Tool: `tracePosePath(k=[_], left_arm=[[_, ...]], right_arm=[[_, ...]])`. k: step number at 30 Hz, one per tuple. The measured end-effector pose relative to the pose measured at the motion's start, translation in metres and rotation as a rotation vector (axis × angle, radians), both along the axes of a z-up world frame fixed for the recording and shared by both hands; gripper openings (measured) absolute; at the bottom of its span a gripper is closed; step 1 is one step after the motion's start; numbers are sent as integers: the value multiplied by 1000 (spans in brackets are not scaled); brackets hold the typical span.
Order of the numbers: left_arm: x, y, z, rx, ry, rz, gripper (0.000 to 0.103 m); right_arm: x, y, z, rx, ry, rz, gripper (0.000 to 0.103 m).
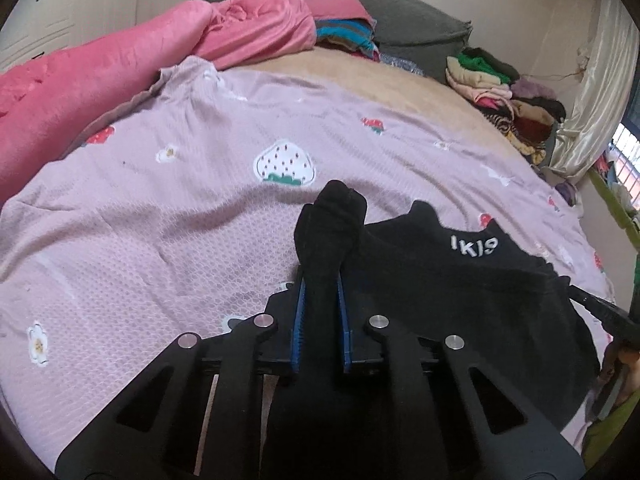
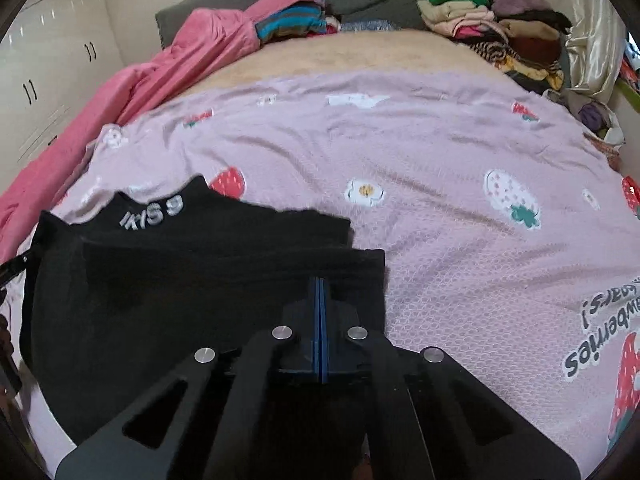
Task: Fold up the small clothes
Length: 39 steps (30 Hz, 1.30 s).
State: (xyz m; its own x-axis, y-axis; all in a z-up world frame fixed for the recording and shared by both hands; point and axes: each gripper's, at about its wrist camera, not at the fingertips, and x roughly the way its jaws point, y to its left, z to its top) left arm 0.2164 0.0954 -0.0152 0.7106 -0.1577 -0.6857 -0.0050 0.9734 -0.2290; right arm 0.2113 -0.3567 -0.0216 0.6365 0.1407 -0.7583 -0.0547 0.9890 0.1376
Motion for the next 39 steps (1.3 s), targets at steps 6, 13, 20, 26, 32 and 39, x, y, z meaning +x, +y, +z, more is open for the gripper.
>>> tracePosePath(k=[6, 13, 20, 26, 32, 39], left_arm=[[-10, 6, 14, -13, -42, 9, 3], [-4, 9, 3, -4, -8, 10, 4], [-9, 6, 5, 46, -13, 7, 4], [-19, 13, 23, 24, -67, 23, 3], [-2, 28, 12, -34, -40, 59, 3], [16, 27, -19, 7, 36, 67, 9]], right_arm=[[-9, -14, 44, 47, -139, -59, 0], [11, -23, 15, 14, 22, -28, 59], [11, -12, -6, 53, 47, -4, 10], [-5, -9, 47, 41, -140, -17, 9], [20, -15, 41, 45, -127, -62, 9], [35, -9, -11, -21, -30, -102, 9]])
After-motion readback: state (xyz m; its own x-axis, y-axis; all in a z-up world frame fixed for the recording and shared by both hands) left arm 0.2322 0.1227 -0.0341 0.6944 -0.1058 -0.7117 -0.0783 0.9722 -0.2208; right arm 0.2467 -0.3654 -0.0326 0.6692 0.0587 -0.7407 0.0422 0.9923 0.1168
